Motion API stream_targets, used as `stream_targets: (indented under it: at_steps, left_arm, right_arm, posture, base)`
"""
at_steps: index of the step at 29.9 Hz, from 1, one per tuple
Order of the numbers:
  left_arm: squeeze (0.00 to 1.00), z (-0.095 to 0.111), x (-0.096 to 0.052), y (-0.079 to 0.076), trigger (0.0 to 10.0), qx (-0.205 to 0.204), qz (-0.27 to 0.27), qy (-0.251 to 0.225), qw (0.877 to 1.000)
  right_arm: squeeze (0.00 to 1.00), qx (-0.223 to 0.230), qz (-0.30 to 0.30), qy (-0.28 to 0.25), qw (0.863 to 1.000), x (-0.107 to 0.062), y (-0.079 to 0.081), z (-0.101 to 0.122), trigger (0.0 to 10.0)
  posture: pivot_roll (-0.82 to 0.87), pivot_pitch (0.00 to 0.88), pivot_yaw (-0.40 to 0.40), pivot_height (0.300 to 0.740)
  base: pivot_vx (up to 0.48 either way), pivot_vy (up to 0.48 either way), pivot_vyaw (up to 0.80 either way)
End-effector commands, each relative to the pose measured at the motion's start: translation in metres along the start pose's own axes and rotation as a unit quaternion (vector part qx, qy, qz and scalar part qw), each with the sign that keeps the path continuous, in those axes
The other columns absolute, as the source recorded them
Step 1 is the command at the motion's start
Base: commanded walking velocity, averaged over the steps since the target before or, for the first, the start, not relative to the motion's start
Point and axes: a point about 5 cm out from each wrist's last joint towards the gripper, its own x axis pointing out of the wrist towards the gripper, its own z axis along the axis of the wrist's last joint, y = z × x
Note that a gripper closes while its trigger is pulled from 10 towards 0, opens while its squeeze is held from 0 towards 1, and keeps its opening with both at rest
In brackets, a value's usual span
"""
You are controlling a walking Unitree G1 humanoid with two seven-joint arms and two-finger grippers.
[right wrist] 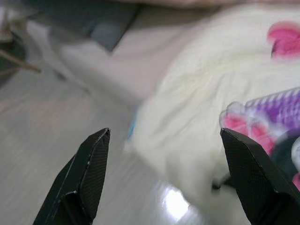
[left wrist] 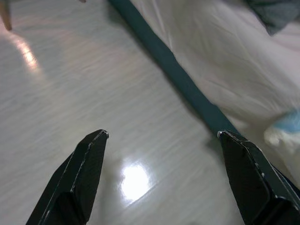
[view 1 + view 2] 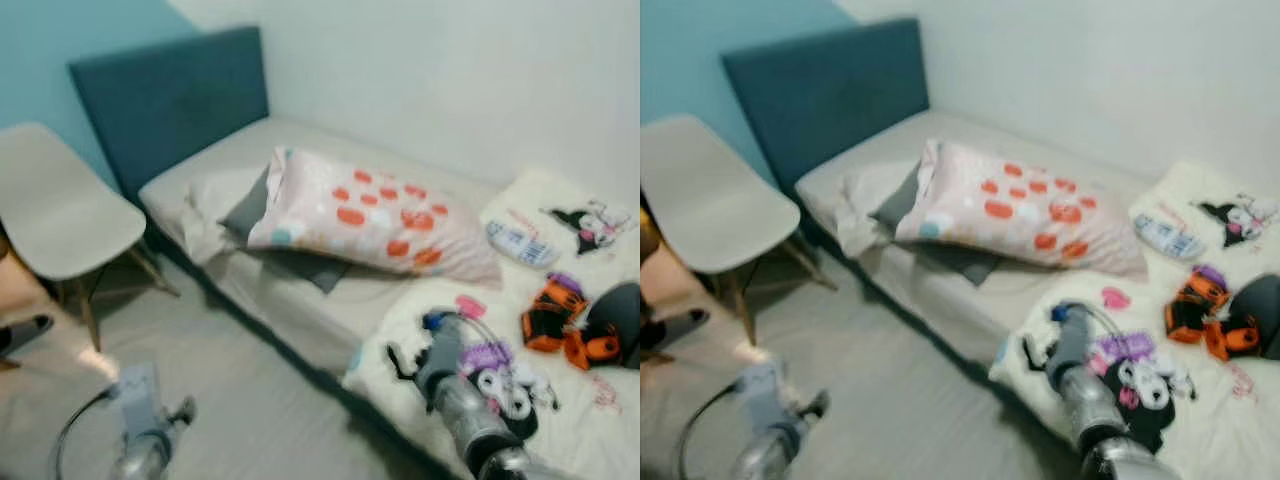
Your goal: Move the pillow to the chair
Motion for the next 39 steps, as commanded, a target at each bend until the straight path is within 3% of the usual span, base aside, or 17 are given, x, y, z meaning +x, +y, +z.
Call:
stream_targets:
  at_steps: [1, 11, 18, 23, 30, 39]
  left_arm:
    - [0.0, -0.005, -0.004, 0.019, 10.0, 0.003, 0.027, 0.01, 1.0]
    - [0.0, -0.009, -0.004, 0.013, 10.0, 0.008, 0.015, 0.018, 1.0]
    - [0.0, -0.009, -0.004, 0.011, 10.0, 0.009, 0.013, 0.018, 1.0]
    - [0.0, -0.011, -0.005, 0.013, 10.0, 0.008, 0.034, 0.023, 0.999]
    - [0.0, -0.014, -0.006, 0.016, 10.0, 0.017, 0.04, 0.031, 0.999]
    - [0.0, -0.014, -0.006, 0.016, 10.0, 0.019, 0.041, 0.027, 0.999]
  right_arm:
    - [0.0, 0.007, 0.021, -0.007, 1.0, 0.003, 0.016, 0.001, 10.0]
    - [0.0, 0.042, 0.07, -0.055, 0.995, 0.011, 0.034, 0.03, 10.0]
    - [0.0, 0.068, 0.069, -0.073, 0.993, 0.013, 0.034, 0.042, 10.0]
    - [0.0, 0.132, 0.093, -0.045, 0.986, 0.016, 0.041, 0.041, 10.0]
    - [0.0, 0.207, 0.074, -0.047, 0.974, 0.015, 0.031, 0.039, 10.0]
    - [0.0, 0.287, 0.019, -0.021, 0.958, 0.007, 0.008, 0.013, 10.0]
  posture:
    - [-0.15, 0.026, 0.024, 0.74]
    - [-0.15, 0.021, 0.027, 0.74]
    - [-0.15, 0.02, 0.027, 0.74]
    - [-0.16, 0.019, 0.027, 0.74]
    - [-0.16, 0.014, 0.024, 0.71]
    - [-0.17, 0.002, 0.018, 0.675]
  base:
    - [0.48, 0.0, 0.0]
    - [0.48, 0.0, -0.08]
    - [0.446, 0.0, -0.56]
    - [0.07, 0.0, 0.0]
    - [0.0, 0.0, 0.0]
    - [0.0, 0.0, 0.0]
